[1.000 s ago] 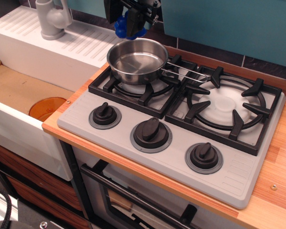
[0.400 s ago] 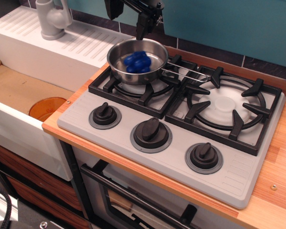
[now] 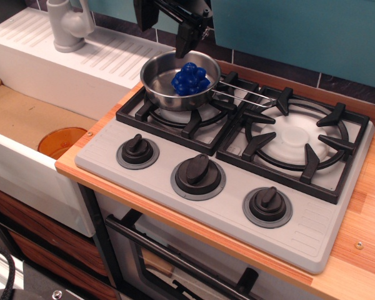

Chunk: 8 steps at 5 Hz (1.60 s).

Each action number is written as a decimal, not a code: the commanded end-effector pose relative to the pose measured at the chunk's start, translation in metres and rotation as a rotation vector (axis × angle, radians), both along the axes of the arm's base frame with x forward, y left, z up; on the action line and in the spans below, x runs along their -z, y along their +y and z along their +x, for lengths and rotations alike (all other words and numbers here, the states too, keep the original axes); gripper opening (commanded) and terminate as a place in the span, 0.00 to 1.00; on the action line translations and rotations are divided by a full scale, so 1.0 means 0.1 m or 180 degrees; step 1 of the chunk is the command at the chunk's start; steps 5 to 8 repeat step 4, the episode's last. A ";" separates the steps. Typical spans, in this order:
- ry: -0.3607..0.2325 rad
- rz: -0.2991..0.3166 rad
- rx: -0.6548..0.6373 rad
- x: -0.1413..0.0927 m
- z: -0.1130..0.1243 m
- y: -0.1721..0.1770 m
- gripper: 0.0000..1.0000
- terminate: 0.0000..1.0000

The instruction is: Put pan on stove and put blueberry in pan

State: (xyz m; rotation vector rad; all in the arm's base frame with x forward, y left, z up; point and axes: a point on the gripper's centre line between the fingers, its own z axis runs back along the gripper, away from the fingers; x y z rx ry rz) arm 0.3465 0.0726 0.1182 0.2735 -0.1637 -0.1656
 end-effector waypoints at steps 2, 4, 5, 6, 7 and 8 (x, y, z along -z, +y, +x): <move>-0.0138 -0.0326 -0.0032 -0.30 -0.03 -0.27 1.00 0.00; -0.0195 -0.0478 -0.0141 -0.35 0.06 -0.41 1.00 1.00; -0.0195 -0.0478 -0.0141 -0.35 0.06 -0.41 1.00 1.00; -0.0195 -0.0478 -0.0141 -0.35 0.06 -0.41 1.00 1.00; -0.0195 -0.0478 -0.0141 -0.35 0.06 -0.41 1.00 1.00; -0.0195 -0.0478 -0.0141 -0.35 0.06 -0.41 1.00 1.00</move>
